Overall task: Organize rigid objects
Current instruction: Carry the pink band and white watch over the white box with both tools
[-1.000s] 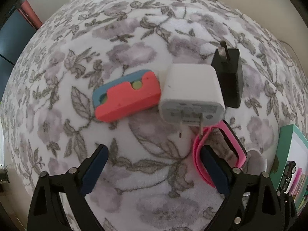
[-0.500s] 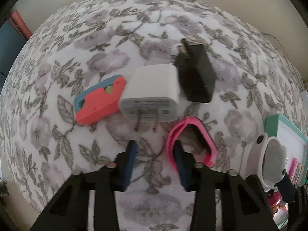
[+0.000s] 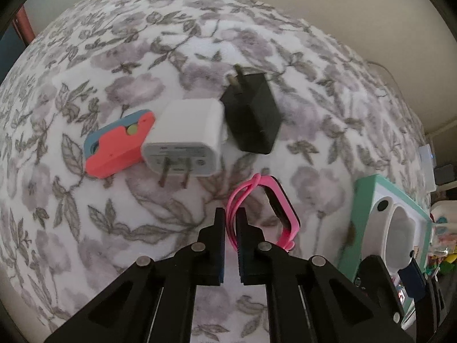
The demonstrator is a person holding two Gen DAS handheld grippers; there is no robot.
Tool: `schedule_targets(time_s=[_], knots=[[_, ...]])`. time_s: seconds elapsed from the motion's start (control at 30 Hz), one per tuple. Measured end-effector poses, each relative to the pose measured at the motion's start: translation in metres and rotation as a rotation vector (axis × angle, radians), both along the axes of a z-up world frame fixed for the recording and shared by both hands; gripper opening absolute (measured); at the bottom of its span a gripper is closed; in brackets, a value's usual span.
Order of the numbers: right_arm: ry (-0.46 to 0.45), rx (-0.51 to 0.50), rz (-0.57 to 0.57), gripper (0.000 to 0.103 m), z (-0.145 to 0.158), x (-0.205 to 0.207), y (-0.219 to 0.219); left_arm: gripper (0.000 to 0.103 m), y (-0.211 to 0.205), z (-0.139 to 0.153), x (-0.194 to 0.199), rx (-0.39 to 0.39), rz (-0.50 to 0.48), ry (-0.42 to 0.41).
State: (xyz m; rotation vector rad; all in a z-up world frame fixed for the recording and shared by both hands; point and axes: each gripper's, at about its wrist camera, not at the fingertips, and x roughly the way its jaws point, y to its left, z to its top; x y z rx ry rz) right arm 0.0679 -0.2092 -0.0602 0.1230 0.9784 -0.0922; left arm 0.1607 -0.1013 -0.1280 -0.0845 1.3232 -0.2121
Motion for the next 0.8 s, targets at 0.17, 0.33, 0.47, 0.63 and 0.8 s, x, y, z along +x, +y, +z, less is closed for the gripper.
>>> schedule_targets(time_s=[0.17, 0.33, 0.47, 0.63, 0.8], knots=[[-0.032, 0.024, -0.075, 0.048, 0.013, -0.006, -0.024, 0.007, 0.003, 0.026, -0.002, -0.060, 0.008, -0.043], [-0.056, 0.025, -0.161, 0.048, 0.023, -0.017, -0.055, 0.007, -0.009, 0.069, -0.019, -0.100, -0.045, -0.169], [-0.054, 0.003, -0.239, 0.048, 0.022, -0.029, -0.086, 0.007, -0.035, 0.091, -0.036, -0.122, -0.122, -0.235], [-0.027, -0.029, -0.355, 0.048, 0.012, -0.049, -0.129, 0.007, -0.084, 0.099, -0.060, -0.113, -0.267, -0.271], [0.025, 0.035, -0.508, 0.048, -0.005, -0.071, -0.172, 0.007, -0.113, 0.085, -0.072, -0.131, -0.325, -0.220]])
